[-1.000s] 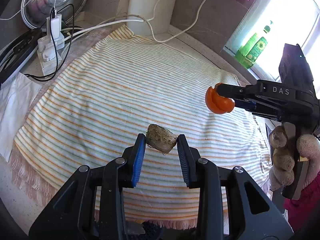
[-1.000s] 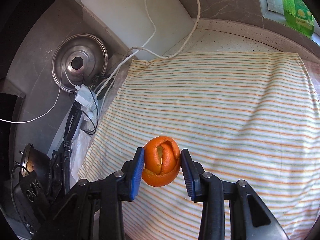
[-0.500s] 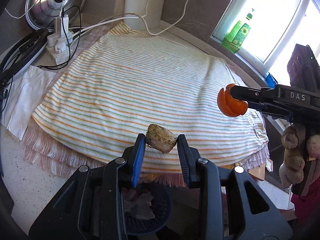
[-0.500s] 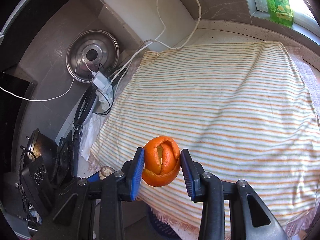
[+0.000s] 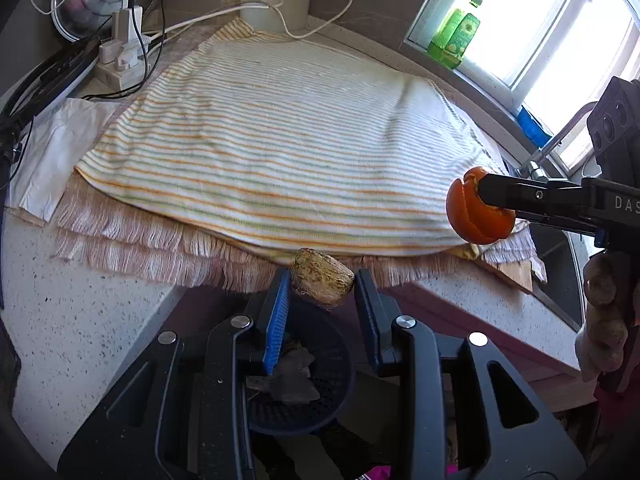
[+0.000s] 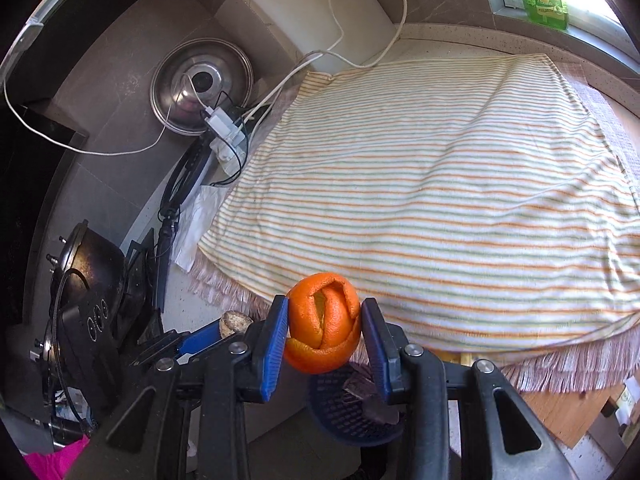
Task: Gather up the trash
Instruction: 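Carry the lid and orange peel with both tools over the blue wastebasket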
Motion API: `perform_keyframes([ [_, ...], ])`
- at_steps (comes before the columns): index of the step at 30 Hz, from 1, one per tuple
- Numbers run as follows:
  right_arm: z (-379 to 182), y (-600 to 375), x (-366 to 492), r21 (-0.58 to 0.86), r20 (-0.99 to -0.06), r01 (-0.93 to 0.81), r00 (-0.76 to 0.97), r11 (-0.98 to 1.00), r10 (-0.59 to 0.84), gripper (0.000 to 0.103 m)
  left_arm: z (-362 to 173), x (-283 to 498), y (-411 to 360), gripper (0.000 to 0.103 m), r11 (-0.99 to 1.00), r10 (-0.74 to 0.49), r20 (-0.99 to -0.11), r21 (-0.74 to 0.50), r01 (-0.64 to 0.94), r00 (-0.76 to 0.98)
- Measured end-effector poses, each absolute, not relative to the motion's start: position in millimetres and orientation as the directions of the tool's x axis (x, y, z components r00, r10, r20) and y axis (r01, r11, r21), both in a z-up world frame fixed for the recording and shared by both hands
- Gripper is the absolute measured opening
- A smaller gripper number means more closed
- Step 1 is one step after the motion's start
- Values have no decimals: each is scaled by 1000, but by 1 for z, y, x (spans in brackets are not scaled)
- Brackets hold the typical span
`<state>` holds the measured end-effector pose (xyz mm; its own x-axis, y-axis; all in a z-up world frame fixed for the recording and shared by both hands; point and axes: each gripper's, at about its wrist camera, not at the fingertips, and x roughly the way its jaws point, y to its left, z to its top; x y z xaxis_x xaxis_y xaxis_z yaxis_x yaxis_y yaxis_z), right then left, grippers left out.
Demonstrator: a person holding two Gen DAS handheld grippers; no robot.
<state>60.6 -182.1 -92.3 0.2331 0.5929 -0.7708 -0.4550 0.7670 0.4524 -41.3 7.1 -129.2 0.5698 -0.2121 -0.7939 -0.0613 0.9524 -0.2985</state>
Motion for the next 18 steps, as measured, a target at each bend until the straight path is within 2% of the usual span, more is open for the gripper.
perform_keyframes([
  [18, -141, -177, -6, 429, -823, -451, 161, 783, 544, 38, -178, -81, -2, 33, 955, -238, -851, -294, -49, 468],
])
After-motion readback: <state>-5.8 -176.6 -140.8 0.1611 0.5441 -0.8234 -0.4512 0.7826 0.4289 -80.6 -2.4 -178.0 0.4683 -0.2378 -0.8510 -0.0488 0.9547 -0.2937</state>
